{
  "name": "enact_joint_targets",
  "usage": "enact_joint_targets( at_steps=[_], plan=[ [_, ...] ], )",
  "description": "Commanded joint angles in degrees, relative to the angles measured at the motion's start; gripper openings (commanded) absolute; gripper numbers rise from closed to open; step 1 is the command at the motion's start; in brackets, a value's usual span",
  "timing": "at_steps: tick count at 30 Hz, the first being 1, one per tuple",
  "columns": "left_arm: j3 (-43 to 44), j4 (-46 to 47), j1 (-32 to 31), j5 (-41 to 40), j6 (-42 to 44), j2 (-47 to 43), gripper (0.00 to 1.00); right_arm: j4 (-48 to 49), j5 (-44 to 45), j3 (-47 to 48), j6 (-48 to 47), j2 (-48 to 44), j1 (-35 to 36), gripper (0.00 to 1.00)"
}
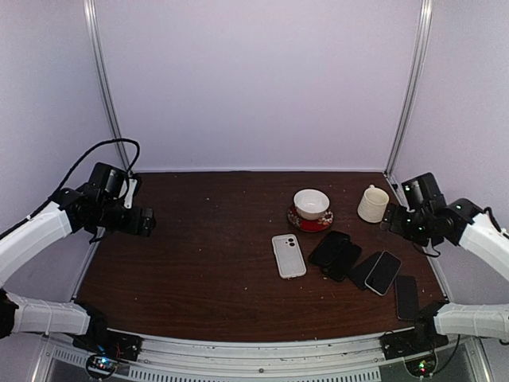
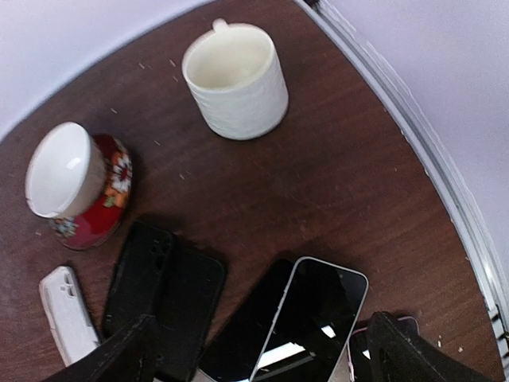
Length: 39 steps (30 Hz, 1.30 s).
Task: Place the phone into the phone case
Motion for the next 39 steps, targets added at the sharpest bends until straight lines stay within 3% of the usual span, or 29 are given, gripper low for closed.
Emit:
enact_joint_targets(
  at_steps=[1,6,13,18,27,34,39],
  plan=[
    [0.71,2.44,0.40,0.79,-0.07,1.32,0.98,-14.27,-0.27,3.46,5.41,12.01,-0.27,0.95],
    [1.32,0.02,0.41,2.05,-0.19,2.96,0.98,-12.58,-5.19,2.16,9.55,21.43,-1.44,0.99],
    [1.38,0.18,0.43,4.09,0.00,2.33,0.98,-2.40,-15.05,-6.29,10.79,23.36,-5.70,1.00],
    [1.38,0.21,0.40,4.61,0.09,2.36,0.97,0.97,-19.71,-6.81,9.74,27.30,-6.33,0.96],
    [1.38,0.05,0.46,4.38,0.31,1.99,0.97,-1.84,-18.34,-2.83,6.40,33.37,-5.56,0.90],
    [1.32,0.02,0.40,4.38,0.36,1.83,0.98,-0.47,-19.92,-2.71,6.23,36.85,-5.06,0.96],
    [1.38,-0.13,0.40,4.29,0.45,1.78,0.98,-3.19,-17.17,-1.86,5.45,34.35,-4.65,0.77]
  ],
)
